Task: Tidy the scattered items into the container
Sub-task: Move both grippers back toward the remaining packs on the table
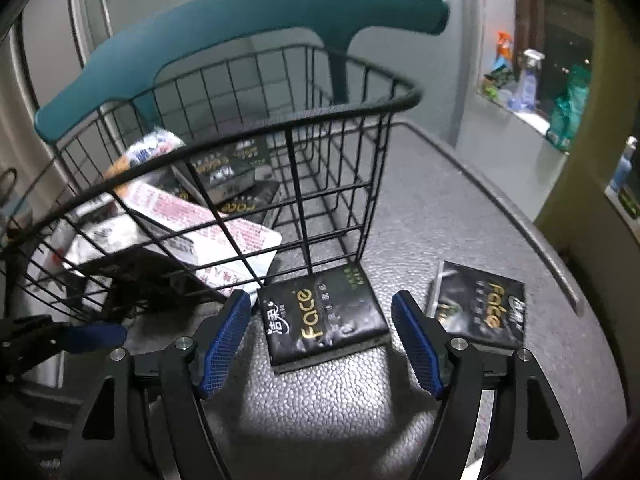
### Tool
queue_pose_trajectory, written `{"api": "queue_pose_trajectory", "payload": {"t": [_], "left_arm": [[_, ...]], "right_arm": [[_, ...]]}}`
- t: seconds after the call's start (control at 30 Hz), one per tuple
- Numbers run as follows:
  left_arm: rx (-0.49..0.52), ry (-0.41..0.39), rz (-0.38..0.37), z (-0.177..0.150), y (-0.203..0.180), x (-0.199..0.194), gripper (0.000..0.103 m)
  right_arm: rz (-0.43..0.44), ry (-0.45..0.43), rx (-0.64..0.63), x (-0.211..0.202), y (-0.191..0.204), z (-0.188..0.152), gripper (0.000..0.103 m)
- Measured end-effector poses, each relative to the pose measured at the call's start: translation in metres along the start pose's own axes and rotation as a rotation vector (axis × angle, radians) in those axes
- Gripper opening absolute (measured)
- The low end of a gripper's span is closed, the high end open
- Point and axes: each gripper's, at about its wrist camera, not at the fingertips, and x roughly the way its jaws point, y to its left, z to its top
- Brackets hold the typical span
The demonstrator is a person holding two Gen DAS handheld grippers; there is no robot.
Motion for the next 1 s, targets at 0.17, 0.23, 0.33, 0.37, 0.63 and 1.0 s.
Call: {"api": "queue_pose_trajectory", "payload": {"t": [0.17,0.23,0.33,0.37,0.63,1.0], "left_arm": [[0.022,0.010,-0.003,0.002,-0.005,0.000,0.071],[0.023,0.012,-0.008,0.002,-0.007,0.000,0.071],[-0.001,0.021,-0.030,0.003,-0.002,-0.003,0.071],[-0.006,0.025,-0.035,0.003,-0.001,-0.004,0.072],[0.190,0.038,-0.034,-0.008,-0.005,-0.006,0.071],[0.696,0.074,-0.212,-0.041,-0.028,-0.017,0.071]], "right_arm": [[0.011,0.018,0.006,0.007,-0.001,0.001,0.073],[0.012,0.020,0.017,0.007,-0.004,0.000,0.068],[-0.007,0.011,0.044,0.004,-0.006,-0.003,0.066],[-0.019,0.007,0.054,0.001,-0.005,-0.005,0.066],[-0.288,-0.009,0.225,-0.034,0.008,-0.039,0.064],[-0.670,-0.053,0.674,-0.108,0.041,-0.122,0.064]]}}
